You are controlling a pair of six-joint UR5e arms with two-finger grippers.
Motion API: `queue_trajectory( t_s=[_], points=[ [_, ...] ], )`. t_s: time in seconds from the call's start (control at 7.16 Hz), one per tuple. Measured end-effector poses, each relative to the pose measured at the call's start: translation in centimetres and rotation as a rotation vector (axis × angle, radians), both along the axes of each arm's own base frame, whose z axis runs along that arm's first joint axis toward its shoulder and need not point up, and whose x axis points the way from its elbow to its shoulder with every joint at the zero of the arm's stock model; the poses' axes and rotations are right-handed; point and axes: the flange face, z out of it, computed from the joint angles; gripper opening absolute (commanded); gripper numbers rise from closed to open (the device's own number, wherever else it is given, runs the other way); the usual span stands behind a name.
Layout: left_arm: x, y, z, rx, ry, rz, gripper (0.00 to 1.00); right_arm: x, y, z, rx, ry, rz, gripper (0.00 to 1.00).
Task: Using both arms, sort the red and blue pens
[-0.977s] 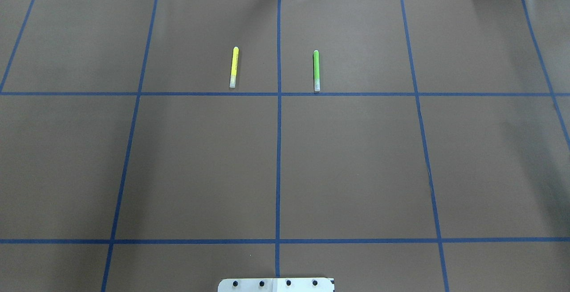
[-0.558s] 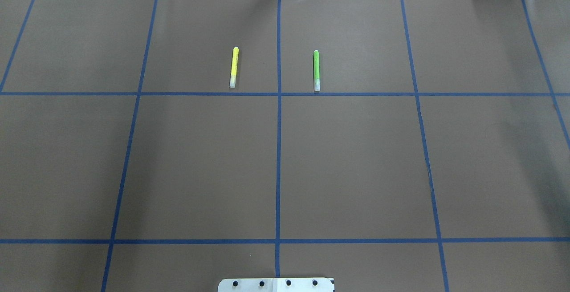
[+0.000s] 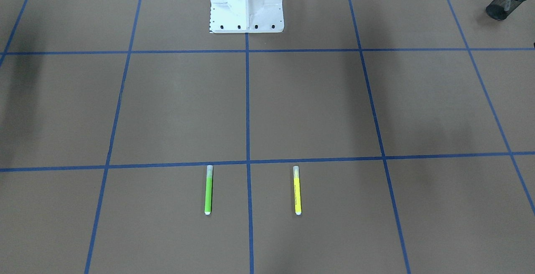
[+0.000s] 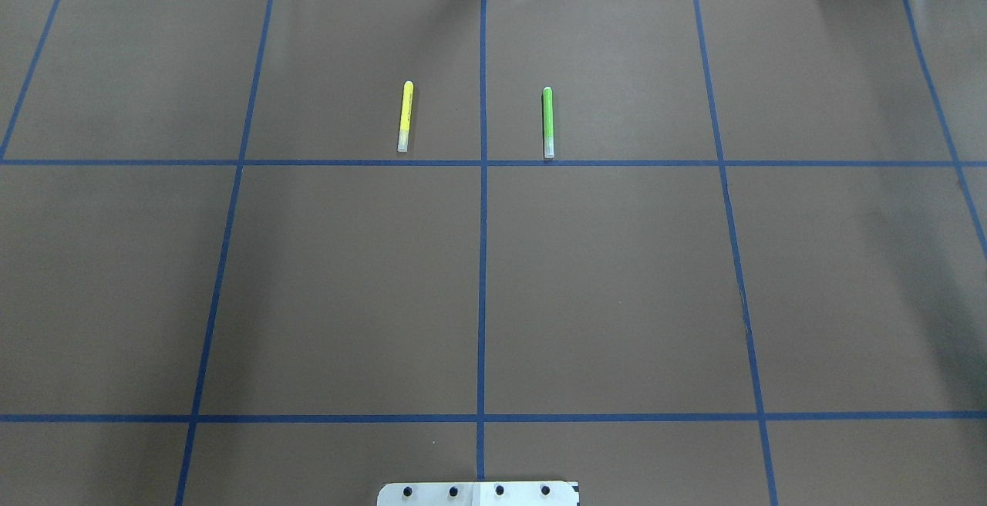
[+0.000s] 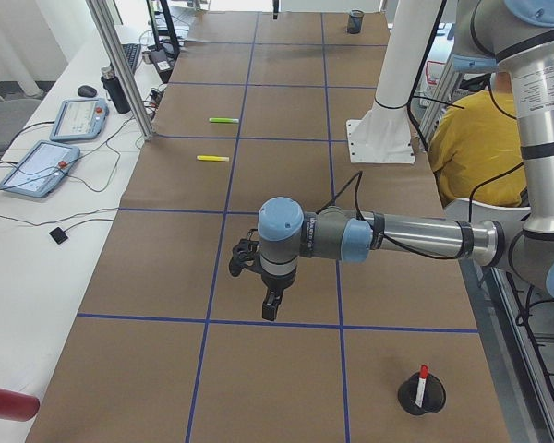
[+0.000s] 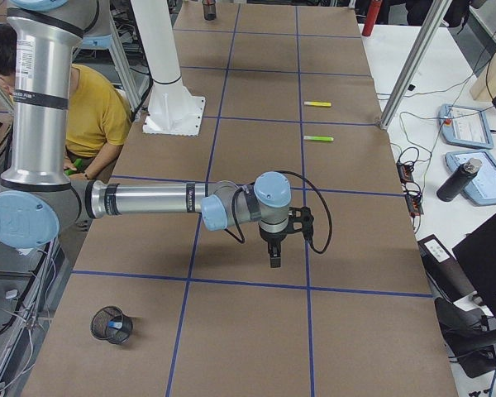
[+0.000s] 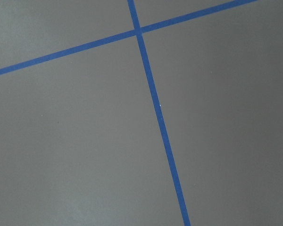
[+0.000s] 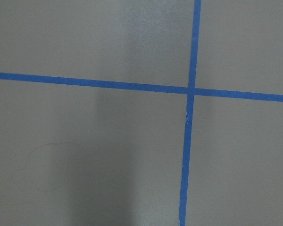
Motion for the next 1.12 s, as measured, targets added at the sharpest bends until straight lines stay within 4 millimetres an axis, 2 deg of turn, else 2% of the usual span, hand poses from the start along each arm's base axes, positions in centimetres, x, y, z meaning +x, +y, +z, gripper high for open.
queue_trajectory(
  t_s=[1.12],
  points=[
    [0.0, 0.0, -0.1, 0.002, 0.002, 0.0, 1.0, -0.1, -0.6, -1.6, 0.029, -0.007, 0.002, 1.0]
  ],
)
